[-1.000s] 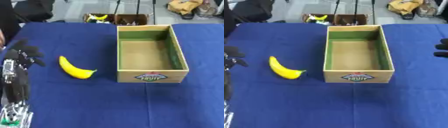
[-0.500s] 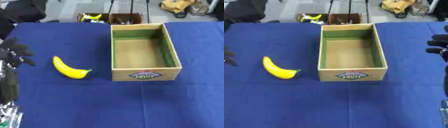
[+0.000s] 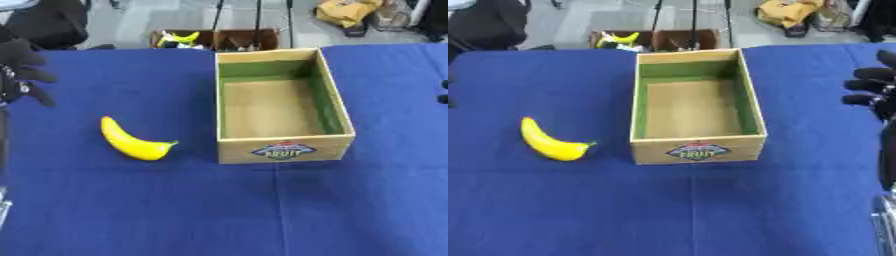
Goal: Pick up objects on the table and place them in the box.
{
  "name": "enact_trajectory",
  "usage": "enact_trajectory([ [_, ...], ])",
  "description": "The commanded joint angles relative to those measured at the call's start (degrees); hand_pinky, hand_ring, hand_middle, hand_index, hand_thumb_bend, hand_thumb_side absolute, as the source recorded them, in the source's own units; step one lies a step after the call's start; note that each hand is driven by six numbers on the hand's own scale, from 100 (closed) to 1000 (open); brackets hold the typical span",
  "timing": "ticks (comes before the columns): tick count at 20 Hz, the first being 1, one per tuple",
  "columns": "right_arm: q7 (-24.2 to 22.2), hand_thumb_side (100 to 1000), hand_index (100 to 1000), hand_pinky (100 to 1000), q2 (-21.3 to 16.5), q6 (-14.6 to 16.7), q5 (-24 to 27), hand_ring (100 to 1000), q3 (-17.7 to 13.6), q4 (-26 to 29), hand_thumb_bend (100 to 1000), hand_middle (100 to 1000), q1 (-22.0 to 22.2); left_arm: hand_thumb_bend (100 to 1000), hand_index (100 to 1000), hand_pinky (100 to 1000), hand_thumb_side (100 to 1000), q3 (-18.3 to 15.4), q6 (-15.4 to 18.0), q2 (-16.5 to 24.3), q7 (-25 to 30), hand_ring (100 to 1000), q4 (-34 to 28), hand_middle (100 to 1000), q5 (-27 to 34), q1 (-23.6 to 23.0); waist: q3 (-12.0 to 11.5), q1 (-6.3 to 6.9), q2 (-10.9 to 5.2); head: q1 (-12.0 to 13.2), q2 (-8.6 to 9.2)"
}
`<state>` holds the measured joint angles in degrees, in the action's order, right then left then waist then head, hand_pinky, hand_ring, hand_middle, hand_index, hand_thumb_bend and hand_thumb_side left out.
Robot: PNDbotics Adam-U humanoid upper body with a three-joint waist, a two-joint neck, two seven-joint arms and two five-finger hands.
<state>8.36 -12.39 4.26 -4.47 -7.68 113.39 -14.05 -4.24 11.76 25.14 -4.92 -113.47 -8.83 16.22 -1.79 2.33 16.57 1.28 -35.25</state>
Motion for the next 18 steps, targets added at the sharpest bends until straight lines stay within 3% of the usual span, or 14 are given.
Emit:
enact_trajectory([
  [1,-0.23,1000,864,620,-1.11,-0.05,-0.02,678,0.19,1.20,100,645,-0.20,141,842,413,1000,-0.47,-2.30,5.61,1.21,604,-1.12,694,-2.65,2.16,0.03,-0.02,-1.11,-0.23,-0.35],
  [10,-0.96,1000,864,621,-1.58,-0.17,-0.08,673,0.66,1.20,100,645,0.07,100,863,462,999,4.22,-7.34,16.22,8.12,627,-0.37,766,-9.77,9.07,0.35,0.53,-1.19,0.50,0.00],
  [15,-1.31,1000,864,622,-1.70,-0.26,-0.12,674,0.93,1.20,100,645,0.11,101,872,480,1000,8.61,-8.81,22.02,11.98,647,4.39,790,-13.64,12.23,1.08,0.67,-1.08,1.34,0.66],
  [18,-1.57,1000,864,622,-1.75,-0.34,-0.15,674,1.08,1.20,100,645,0.20,148,894,495,1000,11.49,-8.78,24.25,14.36,663,8.03,811,-16.02,13.40,1.44,0.90,-1.08,1.43,0.85],
])
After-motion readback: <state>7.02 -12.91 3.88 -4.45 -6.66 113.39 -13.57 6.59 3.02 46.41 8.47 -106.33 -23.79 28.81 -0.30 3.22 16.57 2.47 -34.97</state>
